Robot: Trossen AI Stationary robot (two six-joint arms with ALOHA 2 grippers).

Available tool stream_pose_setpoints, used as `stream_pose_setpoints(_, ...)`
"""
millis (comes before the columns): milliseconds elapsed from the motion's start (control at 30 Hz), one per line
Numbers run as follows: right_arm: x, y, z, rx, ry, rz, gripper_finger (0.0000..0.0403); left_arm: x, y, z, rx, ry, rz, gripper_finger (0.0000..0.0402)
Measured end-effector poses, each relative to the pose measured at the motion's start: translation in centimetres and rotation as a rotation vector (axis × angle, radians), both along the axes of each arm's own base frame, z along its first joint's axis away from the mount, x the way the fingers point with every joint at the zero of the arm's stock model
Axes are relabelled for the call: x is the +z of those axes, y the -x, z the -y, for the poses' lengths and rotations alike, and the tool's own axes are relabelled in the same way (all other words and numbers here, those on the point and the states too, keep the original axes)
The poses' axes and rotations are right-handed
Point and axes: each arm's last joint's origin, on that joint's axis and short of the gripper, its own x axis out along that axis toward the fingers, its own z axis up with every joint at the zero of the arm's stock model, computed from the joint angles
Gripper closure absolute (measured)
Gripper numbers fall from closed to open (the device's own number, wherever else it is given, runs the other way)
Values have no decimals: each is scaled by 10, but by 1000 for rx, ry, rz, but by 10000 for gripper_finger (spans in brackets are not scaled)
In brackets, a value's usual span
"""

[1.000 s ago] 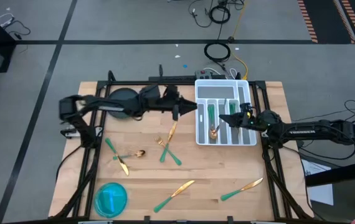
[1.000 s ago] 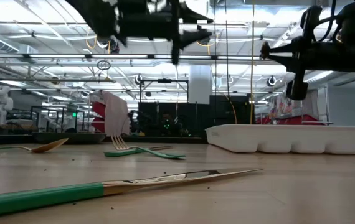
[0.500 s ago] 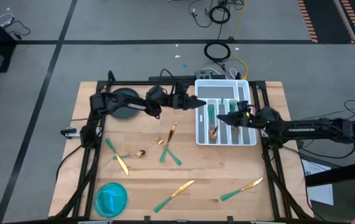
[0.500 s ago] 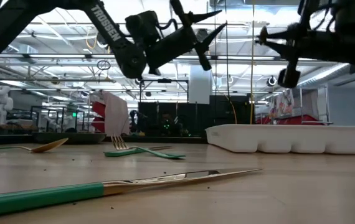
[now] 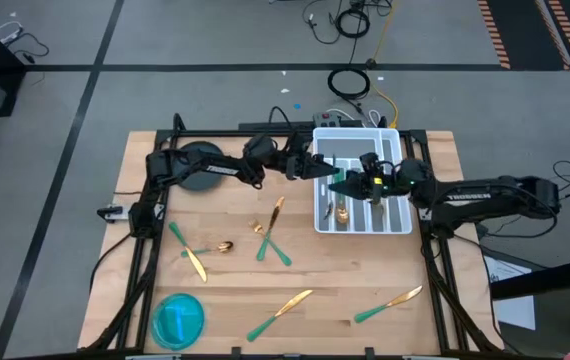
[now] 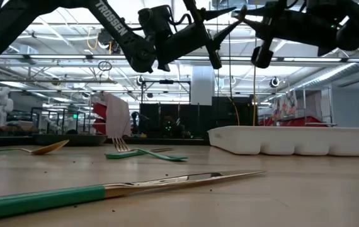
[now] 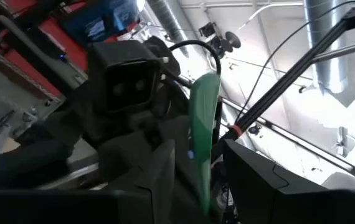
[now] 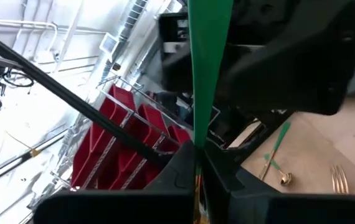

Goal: Sort silverware
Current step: Put the bottom green spoon into the silverware tray

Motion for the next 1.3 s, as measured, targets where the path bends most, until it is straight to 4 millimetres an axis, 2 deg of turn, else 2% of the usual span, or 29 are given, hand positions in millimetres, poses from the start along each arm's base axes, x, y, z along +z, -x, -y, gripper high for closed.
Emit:
stream_pose_setpoints(233,0,-12,3,2,15,39,402,1,-1,8,-46,-22,10,259)
stream_pose_setpoints(500,8,-8,2,24,42,114,403,7,2,12,-83,-66,80,259)
stream_pose_setpoints(1000,8,-7,1,42,61,114,403,8,2,14,-88,-78,95,259)
stream_pose_setpoints(1133,8,-7,1,42,61,113,403,8,2,15,-80,-100,108,277)
stream_pose_setpoints(1300,9,-7,1,49,63,116,403,7,1,18,-70,-126,121,328)
